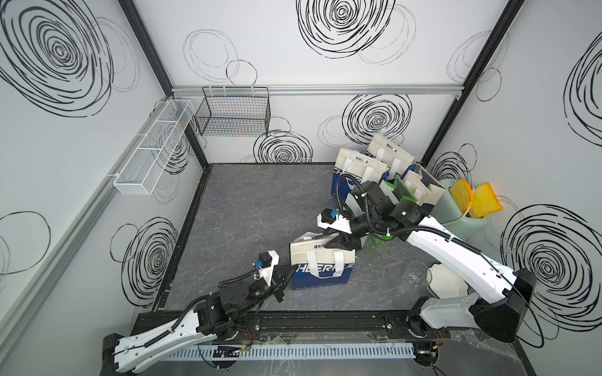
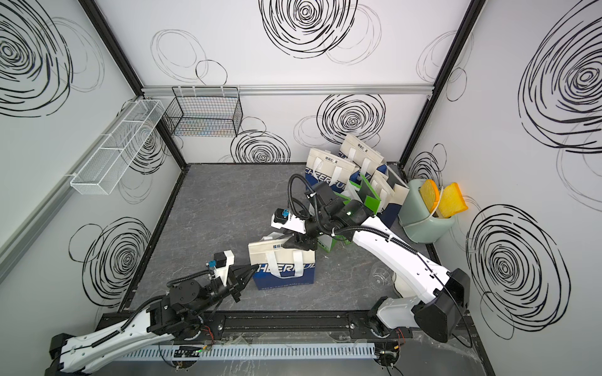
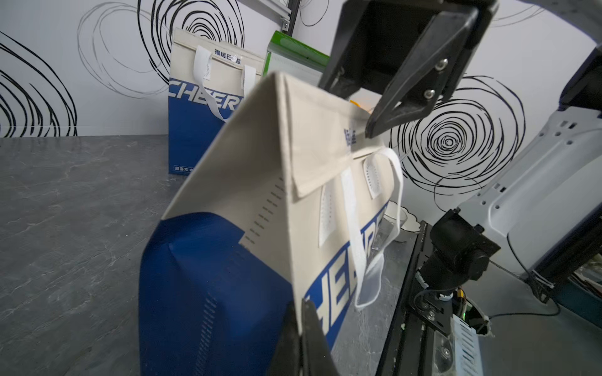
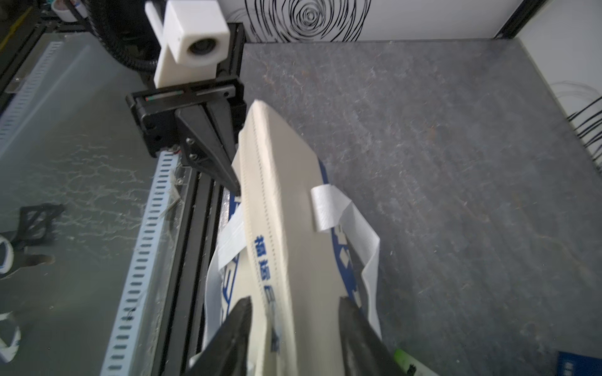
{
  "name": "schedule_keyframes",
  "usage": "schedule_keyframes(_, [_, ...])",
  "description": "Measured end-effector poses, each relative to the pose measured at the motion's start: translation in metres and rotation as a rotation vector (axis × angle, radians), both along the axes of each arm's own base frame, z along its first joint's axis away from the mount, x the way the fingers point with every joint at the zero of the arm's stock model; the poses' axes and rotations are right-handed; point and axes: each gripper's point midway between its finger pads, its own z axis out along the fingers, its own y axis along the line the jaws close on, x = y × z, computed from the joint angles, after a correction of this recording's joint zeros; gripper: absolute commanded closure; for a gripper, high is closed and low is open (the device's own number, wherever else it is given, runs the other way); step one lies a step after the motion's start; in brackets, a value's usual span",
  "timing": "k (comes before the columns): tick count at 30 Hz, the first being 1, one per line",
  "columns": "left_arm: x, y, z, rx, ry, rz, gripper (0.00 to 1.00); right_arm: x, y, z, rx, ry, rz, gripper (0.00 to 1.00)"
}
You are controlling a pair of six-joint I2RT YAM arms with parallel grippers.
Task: Open the takeout bag
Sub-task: Move the takeout bag to the center of the board, then open the takeout bag at the center of the board.
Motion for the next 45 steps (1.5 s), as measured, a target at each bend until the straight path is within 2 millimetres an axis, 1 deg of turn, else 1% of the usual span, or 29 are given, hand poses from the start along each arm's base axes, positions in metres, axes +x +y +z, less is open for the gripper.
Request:
schedule_keyframes(2, [0.0, 0.001, 0.0, -0.002, 0.001, 0.001, 1.0, 0.008, 0.003, 0.015, 0.052, -0.089, -0.034, 0.35])
schedule_keyframes(4, [0.0, 0.001, 0.0, -0.002, 0.004, 0.001, 1.0, 0.009, 0.004, 0.032, 0.124, -0.21, -0.06, 0.33])
schedule_keyframes(5, [0.0, 0.001, 0.0, -0.003, 0.005, 0.001, 1.0, 0.002, 0.005, 0.04, 0.162, -0.274, -0.055, 0.31])
schedule_keyframes(8, [0.0, 0.0, 0.0, -0.003, 0.007, 0.001, 1.0, -0.029, 0.014, 0.06, 0.277, -0.448, 0.008, 0.31])
schedule_keyframes(10, [0.001, 0.0, -0.001, -0.002, 0.009, 0.002, 1.0, -0.045, 0.021, 0.065, 0.33, -0.53, 0.05, 0.31])
schedule_keyframes(12, [0.001, 0.0, -0.001, -0.002, 0.012, 0.003, 1.0, -0.056, 0.031, 0.062, 0.357, -0.602, 0.079, 0.32])
schedule_keyframes(13, [0.001, 0.0, -0.001, -0.002, 0.012, 0.003, 1.0, -0.058, 0.035, 0.058, 0.352, -0.633, 0.08, 0.32])
schedule_keyframes(18, [0.001, 0.0, -0.001, -0.005, 0.015, 0.001, 1.0, -0.069, 0.058, 0.018, 0.279, -0.765, 0.106, 0.37])
schedule_keyframes(21, [0.001, -0.001, -0.001, -0.005, 0.016, 0.0, 1.0, -0.068, 0.063, 0.003, 0.245, -0.845, 0.093, 0.36])
schedule_keyframes(23, [0.0, -0.001, -0.001, -0.006, 0.018, 0.0, 1.0, -0.065, 0.063, 0.001, 0.235, -0.891, 0.07, 0.36])
schedule_keyframes(26, [0.0, -0.001, -0.001, -0.007, 0.018, -0.001, 1.0, -0.056, 0.065, 0.006, 0.221, -0.958, 0.023, 0.36])
schedule_keyframes(28, [0.0, -0.001, -0.001, -0.007, 0.018, -0.001, 1.0, -0.05, 0.069, 0.005, 0.199, -1.002, -0.007, 0.36])
schedule_keyframes(34, [0.0, -0.001, -0.001, -0.007, 0.019, -0.003, 1.0, -0.042, 0.079, -0.014, 0.098, -1.088, -0.03, 0.36])
schedule_keyframes(36, [0.0, -0.001, -0.002, -0.005, 0.021, -0.003, 1.0, -0.039, 0.081, -0.017, 0.074, -1.113, -0.044, 0.36])
schedule_keyframes(45, [0.001, 0.0, -0.002, -0.006, 0.023, 0.0, 1.0, -0.031, 0.081, -0.009, 0.038, -1.203, -0.1, 0.39])
